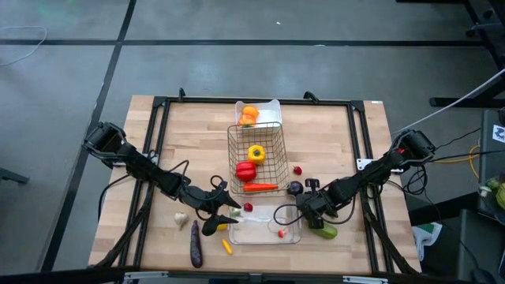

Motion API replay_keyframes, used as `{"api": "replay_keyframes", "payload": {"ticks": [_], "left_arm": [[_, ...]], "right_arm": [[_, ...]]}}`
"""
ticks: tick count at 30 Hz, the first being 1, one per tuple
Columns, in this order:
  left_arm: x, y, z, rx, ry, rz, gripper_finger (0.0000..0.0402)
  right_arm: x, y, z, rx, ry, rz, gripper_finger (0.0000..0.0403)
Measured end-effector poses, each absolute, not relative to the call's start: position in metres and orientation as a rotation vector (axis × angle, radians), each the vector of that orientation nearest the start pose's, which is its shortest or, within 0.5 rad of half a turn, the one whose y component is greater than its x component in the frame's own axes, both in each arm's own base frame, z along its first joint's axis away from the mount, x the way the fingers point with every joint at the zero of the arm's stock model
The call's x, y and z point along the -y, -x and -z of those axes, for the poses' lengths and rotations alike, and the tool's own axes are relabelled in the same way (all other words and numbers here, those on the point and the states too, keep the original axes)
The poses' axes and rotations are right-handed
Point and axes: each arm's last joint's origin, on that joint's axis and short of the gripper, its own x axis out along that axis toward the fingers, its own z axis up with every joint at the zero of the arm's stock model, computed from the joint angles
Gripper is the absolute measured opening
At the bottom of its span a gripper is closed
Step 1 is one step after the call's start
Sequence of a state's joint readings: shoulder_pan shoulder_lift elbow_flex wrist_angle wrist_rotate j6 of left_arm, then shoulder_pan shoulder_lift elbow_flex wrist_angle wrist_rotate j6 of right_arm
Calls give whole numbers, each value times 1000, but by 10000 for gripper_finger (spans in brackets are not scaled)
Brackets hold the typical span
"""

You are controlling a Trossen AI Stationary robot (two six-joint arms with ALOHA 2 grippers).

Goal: Sort produce into baskets
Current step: Put the green mushroom into the transparent bin

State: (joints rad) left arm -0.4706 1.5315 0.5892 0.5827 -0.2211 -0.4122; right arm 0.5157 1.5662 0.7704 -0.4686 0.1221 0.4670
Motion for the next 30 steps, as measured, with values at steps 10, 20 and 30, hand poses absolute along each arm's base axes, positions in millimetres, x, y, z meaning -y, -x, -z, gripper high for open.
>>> {"api": "replay_keyframes", "payload": {"ticks": [10,20,30], "left_arm": [[127,-263,-171,-383,284,172,251],[127,-263,-171,-383,284,172,251],[127,-263,-171,-384,284,173,251]], "right_arm": [[-131,-236,-179,-1373,44,-22,88],[-141,-252,-253,-1361,55,-67,89],[-155,-281,-297,-1005,168,-250,89]]}}
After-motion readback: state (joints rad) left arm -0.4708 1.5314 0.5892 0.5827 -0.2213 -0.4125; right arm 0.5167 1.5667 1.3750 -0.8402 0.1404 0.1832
